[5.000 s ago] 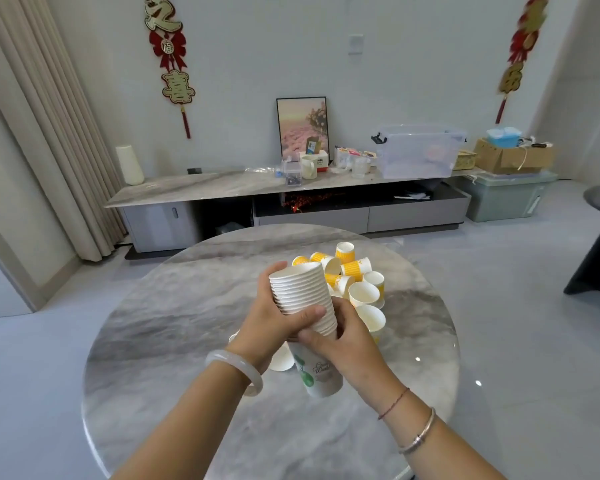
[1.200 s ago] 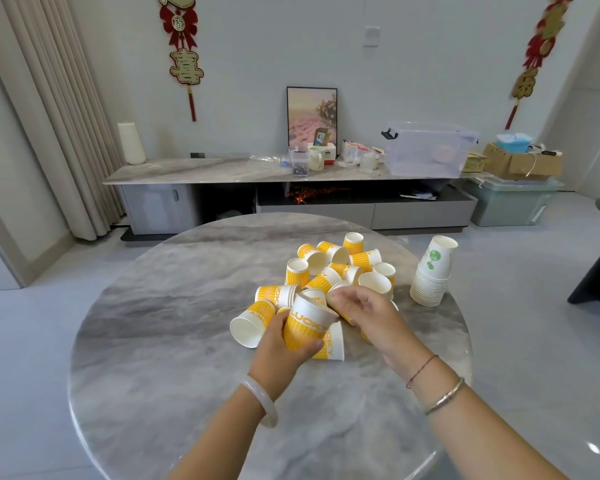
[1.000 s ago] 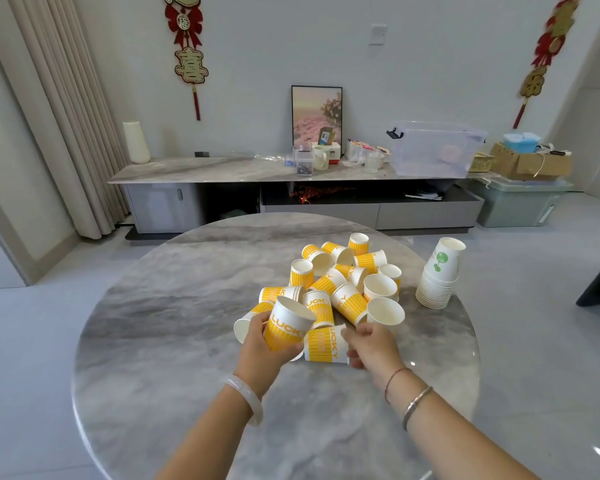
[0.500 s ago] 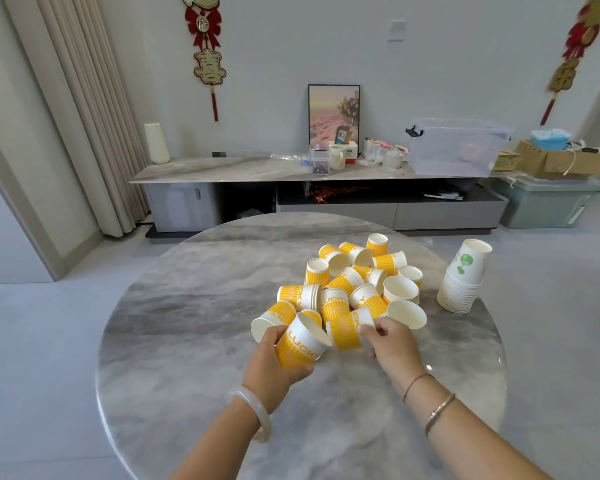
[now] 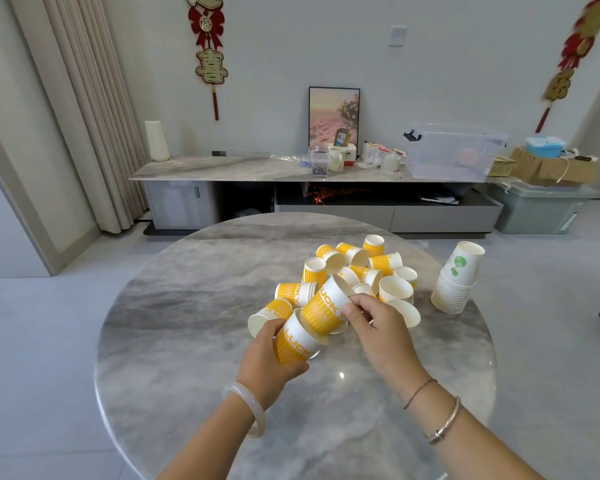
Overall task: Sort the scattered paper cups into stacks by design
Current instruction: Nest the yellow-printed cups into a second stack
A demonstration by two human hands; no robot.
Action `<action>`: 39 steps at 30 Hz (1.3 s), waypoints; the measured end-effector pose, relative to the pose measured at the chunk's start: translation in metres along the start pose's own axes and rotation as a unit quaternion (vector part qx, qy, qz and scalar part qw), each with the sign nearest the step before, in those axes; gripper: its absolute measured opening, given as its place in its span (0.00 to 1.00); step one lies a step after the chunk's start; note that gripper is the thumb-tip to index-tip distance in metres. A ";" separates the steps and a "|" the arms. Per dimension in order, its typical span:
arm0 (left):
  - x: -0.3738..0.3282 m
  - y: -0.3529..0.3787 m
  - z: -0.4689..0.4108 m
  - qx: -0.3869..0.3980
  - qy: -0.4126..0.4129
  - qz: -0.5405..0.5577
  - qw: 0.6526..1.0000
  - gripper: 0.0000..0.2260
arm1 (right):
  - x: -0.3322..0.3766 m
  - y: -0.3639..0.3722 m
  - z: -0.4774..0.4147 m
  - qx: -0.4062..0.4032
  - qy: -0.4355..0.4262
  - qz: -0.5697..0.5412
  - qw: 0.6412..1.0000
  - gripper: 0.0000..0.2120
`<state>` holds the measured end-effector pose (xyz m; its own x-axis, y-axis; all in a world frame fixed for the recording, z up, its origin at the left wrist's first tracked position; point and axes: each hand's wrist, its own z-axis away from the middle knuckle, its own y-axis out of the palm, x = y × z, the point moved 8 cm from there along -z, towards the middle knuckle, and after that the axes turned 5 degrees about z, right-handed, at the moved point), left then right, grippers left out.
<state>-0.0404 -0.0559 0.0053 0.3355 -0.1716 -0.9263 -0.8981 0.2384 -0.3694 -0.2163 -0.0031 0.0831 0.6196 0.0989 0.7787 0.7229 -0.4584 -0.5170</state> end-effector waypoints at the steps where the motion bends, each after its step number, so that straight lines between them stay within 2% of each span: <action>1: -0.001 0.000 0.000 0.001 0.005 0.001 1.000 0.29 | -0.001 0.004 0.000 0.018 0.002 0.002 1.000 0.08; 5: -0.004 0.001 -0.001 -0.004 0.011 0.006 1.000 0.30 | 0.001 0.029 0.010 0.107 -0.013 0.021 0.994 0.10; 13: -0.014 0.004 -0.005 -0.017 0.027 0.005 0.999 0.29 | 0.001 0.045 0.014 0.185 -0.025 0.052 0.981 0.13; 15: -0.013 0.005 -0.006 -0.021 0.023 0.003 1.000 0.29 | -0.003 0.039 0.008 0.167 -0.016 0.004 0.986 0.11; 16: -0.012 0.006 -0.007 -0.024 0.019 0.003 1.000 0.29 | -0.010 0.027 0.000 0.126 -0.009 -0.012 0.992 0.10; 18: -0.008 0.007 -0.007 -0.029 0.010 -0.001 1.000 0.29 | -0.036 -0.010 -0.017 0.016 0.010 0.059 0.998 0.09; 20: -0.005 0.010 -0.007 -0.027 0.004 0.000 1.000 0.29 | -0.077 -0.042 -0.026 -0.022 0.066 0.193 0.979 0.13; 23: -0.002 0.018 -0.007 -0.010 -0.003 0.003 1.000 0.30 | -0.132 -0.053 -0.025 0.028 0.149 0.295 0.943 0.17; 27: 0.002 0.024 -0.009 0.000 -0.012 0.000 1.000 0.31 | -0.158 -0.040 -0.023 0.069 0.145 0.339 0.927 0.14; 30: 0.003 0.026 -0.009 0.001 -0.016 0.001 1.000 0.31 | -0.155 -0.039 -0.020 0.065 0.135 0.379 0.913 0.09; 33: 0.005 0.025 -0.008 0.001 -0.020 0.000 1.000 0.31 | -0.126 -0.045 -0.023 0.030 0.116 0.326 0.938 0.09; 36: 0.007 0.022 -0.008 -0.001 -0.024 -0.003 1.000 0.31 | -0.079 -0.049 -0.022 -0.007 0.070 0.127 0.989 0.15; 39: 0.006 0.019 -0.007 -0.002 -0.019 -0.001 1.000 0.30 | -0.034 -0.036 -0.011 0.008 0.030 -0.007 0.999 0.14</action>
<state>-0.0572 -0.0590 -0.0068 0.3479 -0.1354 -0.9277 -0.8987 0.2336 -0.3711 -0.2669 -0.0002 0.0789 0.5904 0.0509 0.8055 0.7361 -0.4433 -0.5116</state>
